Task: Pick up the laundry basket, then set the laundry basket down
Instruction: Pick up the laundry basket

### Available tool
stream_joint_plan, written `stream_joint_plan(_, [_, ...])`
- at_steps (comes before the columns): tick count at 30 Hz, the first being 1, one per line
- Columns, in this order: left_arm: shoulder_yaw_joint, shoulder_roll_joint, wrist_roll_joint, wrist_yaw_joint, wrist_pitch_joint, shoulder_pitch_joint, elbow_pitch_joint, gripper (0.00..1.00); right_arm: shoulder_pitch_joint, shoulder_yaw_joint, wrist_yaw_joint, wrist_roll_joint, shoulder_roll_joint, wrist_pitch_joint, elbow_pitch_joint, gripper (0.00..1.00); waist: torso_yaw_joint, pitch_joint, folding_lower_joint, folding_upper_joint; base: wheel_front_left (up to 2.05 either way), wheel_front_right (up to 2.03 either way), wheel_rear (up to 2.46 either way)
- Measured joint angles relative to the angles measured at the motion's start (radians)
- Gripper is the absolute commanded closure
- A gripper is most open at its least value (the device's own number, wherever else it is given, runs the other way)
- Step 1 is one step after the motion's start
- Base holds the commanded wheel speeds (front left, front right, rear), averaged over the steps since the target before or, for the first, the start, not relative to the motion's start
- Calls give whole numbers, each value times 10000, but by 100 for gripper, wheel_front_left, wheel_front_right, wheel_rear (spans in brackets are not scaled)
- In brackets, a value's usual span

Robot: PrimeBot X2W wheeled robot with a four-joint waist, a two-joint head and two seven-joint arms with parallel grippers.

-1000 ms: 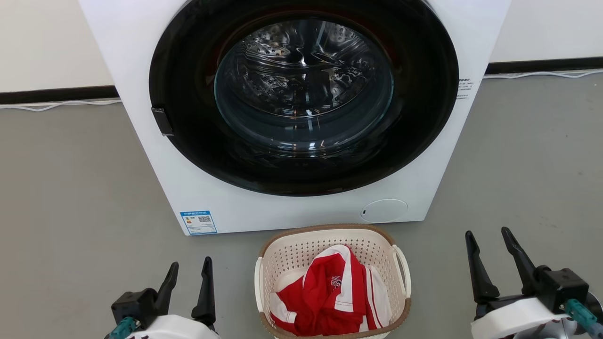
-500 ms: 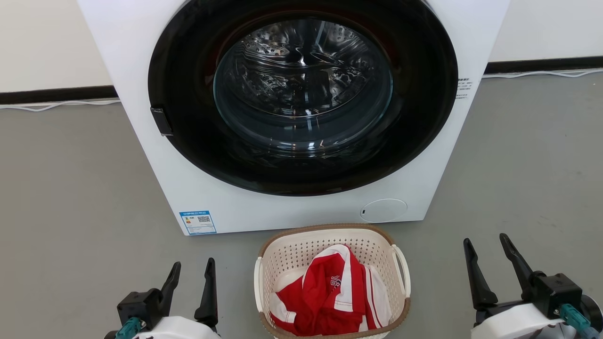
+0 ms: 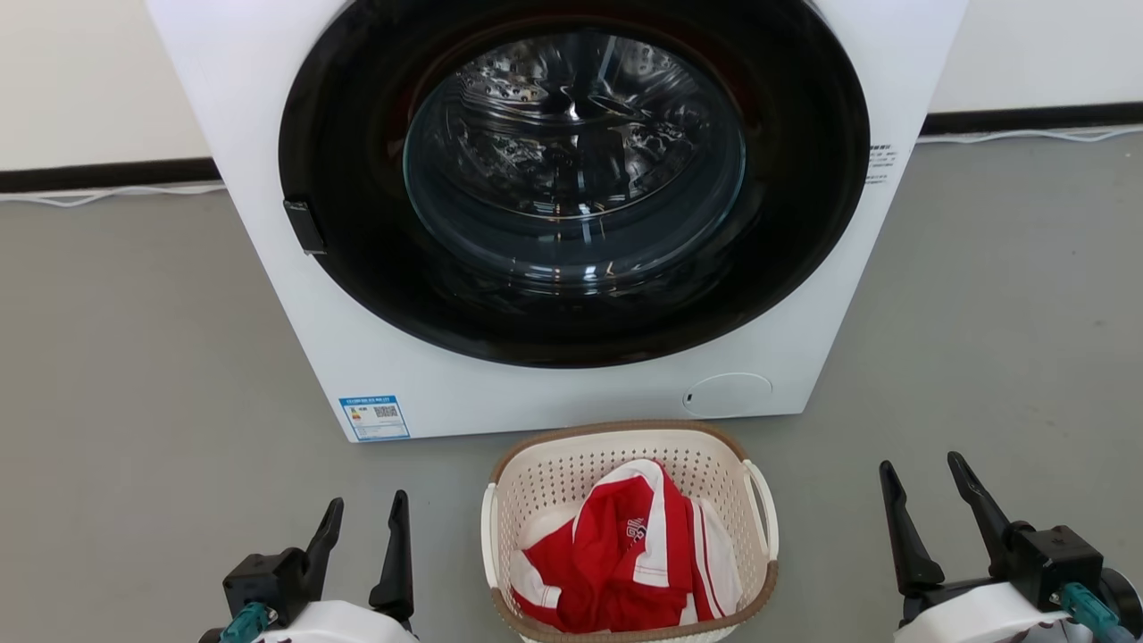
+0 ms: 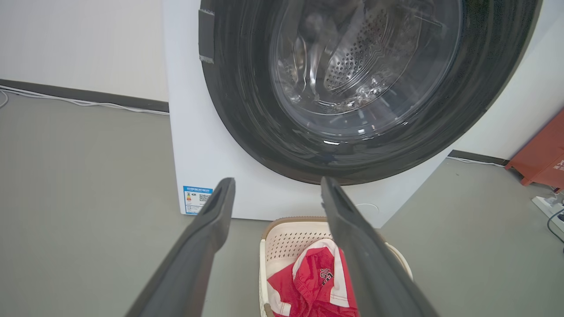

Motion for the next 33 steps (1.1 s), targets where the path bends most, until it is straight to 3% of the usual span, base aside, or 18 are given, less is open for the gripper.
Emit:
stream_joint_plan(9, [-196, 6, -58, 86, -2, -129, -36, 0, -232, -42, 0, 81, 15, 0, -96, 0, -9, 513, 0, 0, 0, 0, 0])
stream_joint_plan(21, [-817, 0, -138, 284, -31, -1552, 380, 0, -1648, -347, 0, 150, 81, -15, 278, 0, 5, 1736, 0, 0, 0, 0, 0])
stream_joint_plan(33, [-2063, -23, -872, 945, -46, -4118, 2740, 0, -4048, 290, 2, 180, -165, -29, 3266, 0, 117, 3691, 0, 0, 0, 0, 0])
